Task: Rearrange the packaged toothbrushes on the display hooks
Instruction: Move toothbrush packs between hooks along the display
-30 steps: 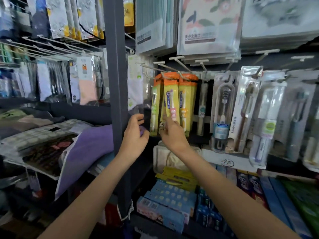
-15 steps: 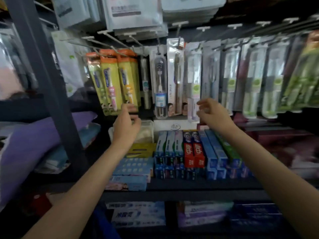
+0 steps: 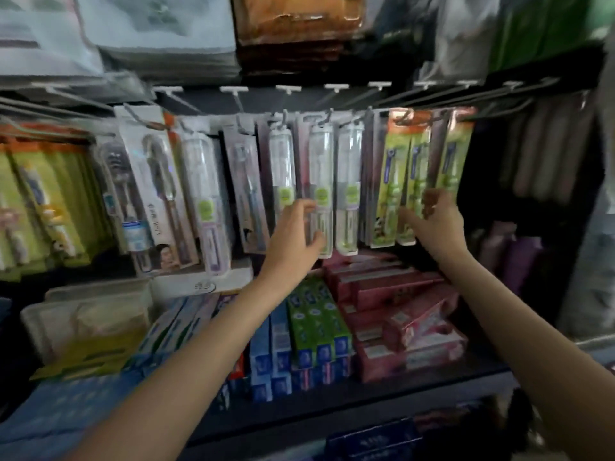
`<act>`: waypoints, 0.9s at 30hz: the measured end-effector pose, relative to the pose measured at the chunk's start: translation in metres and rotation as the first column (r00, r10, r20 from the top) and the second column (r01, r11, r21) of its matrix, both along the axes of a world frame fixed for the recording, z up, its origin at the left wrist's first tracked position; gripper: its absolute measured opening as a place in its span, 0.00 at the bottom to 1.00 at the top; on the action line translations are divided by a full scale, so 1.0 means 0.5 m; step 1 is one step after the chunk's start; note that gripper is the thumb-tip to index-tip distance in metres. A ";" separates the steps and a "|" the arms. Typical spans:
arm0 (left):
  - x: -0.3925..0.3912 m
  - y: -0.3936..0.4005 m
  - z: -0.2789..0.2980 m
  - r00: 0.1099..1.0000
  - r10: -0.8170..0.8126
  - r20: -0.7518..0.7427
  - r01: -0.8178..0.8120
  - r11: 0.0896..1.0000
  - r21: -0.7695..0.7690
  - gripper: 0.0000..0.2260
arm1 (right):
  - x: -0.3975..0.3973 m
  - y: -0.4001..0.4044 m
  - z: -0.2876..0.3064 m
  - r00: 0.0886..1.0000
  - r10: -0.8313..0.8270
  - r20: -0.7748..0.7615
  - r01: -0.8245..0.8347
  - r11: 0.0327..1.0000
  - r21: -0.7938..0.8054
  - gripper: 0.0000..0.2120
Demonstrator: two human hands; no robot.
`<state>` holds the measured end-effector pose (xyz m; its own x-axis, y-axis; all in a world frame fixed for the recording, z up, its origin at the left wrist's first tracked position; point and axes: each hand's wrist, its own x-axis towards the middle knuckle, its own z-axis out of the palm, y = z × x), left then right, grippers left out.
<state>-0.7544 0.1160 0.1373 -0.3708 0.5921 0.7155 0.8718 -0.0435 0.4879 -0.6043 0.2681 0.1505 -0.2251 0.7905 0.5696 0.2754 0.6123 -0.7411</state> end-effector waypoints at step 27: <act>0.069 0.165 0.060 0.900 -0.190 0.392 0.064 0.947 0.313 0.13 | 0.027 0.171 0.020 0.983 0.173 0.058 -0.181 0.964 0.194 0.23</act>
